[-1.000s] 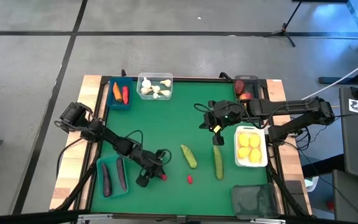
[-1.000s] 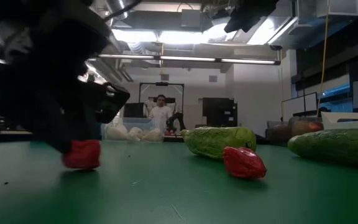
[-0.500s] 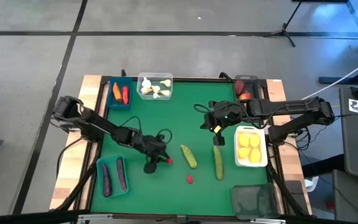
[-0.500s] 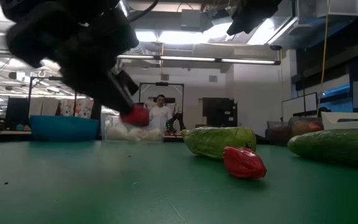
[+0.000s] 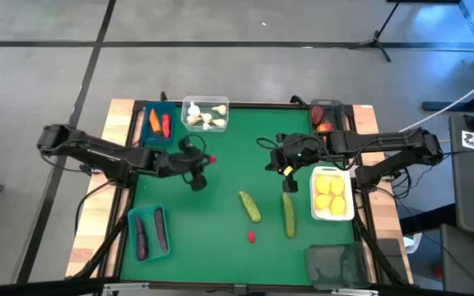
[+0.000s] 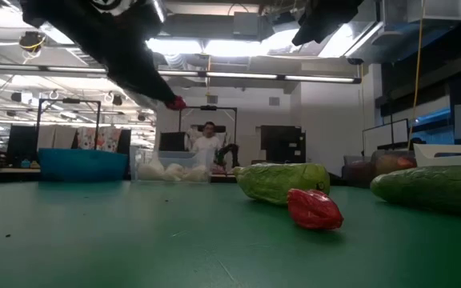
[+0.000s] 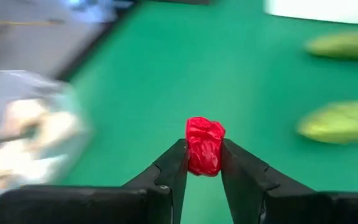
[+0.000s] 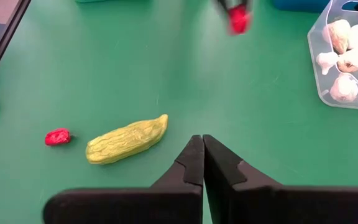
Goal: Sort produce into baskets
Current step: Put the red chili pepper into the blue bin
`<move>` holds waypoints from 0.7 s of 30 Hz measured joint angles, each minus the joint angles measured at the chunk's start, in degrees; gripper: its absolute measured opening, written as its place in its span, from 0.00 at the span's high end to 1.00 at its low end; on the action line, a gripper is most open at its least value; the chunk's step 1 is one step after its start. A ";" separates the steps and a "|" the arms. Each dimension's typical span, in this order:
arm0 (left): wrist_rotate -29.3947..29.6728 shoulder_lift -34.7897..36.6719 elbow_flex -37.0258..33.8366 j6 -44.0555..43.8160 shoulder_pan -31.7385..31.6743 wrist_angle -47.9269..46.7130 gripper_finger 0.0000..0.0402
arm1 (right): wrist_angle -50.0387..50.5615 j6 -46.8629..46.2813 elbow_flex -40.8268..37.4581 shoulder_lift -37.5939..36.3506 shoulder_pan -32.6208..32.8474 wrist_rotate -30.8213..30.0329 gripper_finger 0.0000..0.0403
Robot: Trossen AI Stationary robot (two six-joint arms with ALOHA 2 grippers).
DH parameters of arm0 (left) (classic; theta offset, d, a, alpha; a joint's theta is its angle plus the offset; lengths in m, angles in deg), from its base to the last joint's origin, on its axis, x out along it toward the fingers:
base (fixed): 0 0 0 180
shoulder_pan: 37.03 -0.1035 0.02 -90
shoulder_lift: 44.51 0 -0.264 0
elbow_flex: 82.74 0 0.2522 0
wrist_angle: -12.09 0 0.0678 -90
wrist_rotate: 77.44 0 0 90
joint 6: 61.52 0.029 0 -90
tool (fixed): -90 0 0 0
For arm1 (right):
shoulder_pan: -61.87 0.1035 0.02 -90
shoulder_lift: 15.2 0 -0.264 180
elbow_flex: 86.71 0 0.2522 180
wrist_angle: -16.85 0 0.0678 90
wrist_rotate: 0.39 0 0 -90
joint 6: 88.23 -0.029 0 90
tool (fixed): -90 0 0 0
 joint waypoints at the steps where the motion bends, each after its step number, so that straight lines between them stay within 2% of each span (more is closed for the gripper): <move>1: 2.94 1.10 -0.01 -0.04 -0.49 -1.37 0.78 | 0.02 0.01 0.00 0.00 0.00 0.01 1.00; 4: 9.60 3.88 -0.02 -0.45 -2.33 -3.77 0.78 | 0.03 0.16 0.00 0.00 0.00 0.00 1.00; 7: 13.31 5.75 -0.01 -2.40 -4.75 -5.90 0.78 | 0.12 0.14 0.00 0.00 0.00 0.00 1.00; 12: 18.96 6.92 -0.02 -11.49 -10.49 -13.83 0.78 | 0.15 0.16 0.00 0.00 0.00 0.00 1.00; 16: 19.76 6.88 -0.02 -16.87 -16.12 -20.86 0.78 | 0.25 0.14 0.00 0.00 0.00 0.00 1.00; 21: 20.83 6.85 -0.02 -18.73 -22.57 -25.17 0.78 | 0.86 0.17 0.00 0.00 -0.02 0.00 1.00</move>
